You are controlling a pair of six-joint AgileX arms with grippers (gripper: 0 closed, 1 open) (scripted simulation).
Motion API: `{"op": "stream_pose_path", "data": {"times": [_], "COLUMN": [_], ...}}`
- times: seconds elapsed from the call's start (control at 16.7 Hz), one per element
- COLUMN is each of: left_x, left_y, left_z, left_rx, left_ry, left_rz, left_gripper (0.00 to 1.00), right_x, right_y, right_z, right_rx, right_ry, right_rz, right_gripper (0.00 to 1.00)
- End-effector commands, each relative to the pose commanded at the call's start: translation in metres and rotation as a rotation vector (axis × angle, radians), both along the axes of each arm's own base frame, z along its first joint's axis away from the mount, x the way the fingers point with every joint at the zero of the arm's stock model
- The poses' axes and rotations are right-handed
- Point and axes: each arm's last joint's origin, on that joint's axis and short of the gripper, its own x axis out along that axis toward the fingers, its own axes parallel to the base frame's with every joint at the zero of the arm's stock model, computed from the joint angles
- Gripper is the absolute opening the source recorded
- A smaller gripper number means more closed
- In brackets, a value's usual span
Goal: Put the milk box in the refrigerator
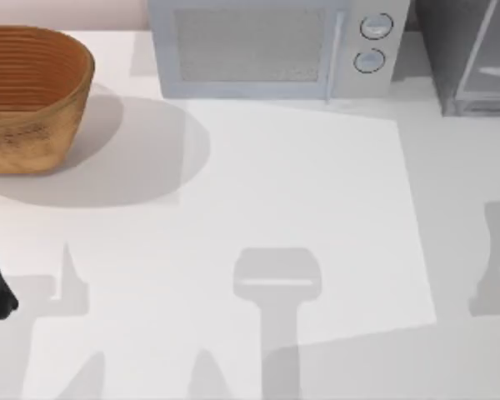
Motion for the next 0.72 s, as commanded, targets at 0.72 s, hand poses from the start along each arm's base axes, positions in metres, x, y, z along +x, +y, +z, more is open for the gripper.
{"op": "stream_pose_path", "data": {"times": [0.72], "left_x": [0.0], "left_y": [0.0], "left_z": [0.0], "left_rx": [0.0], "left_ry": [0.0], "left_rz": [0.0], "left_gripper": [1.0], "right_x": [-0.002], "right_y": [-0.003], "right_z": [0.013], "right_rx": [-0.005], "right_ry": [-0.058], "right_rz": [-0.016], "right_gripper": [0.0]}}
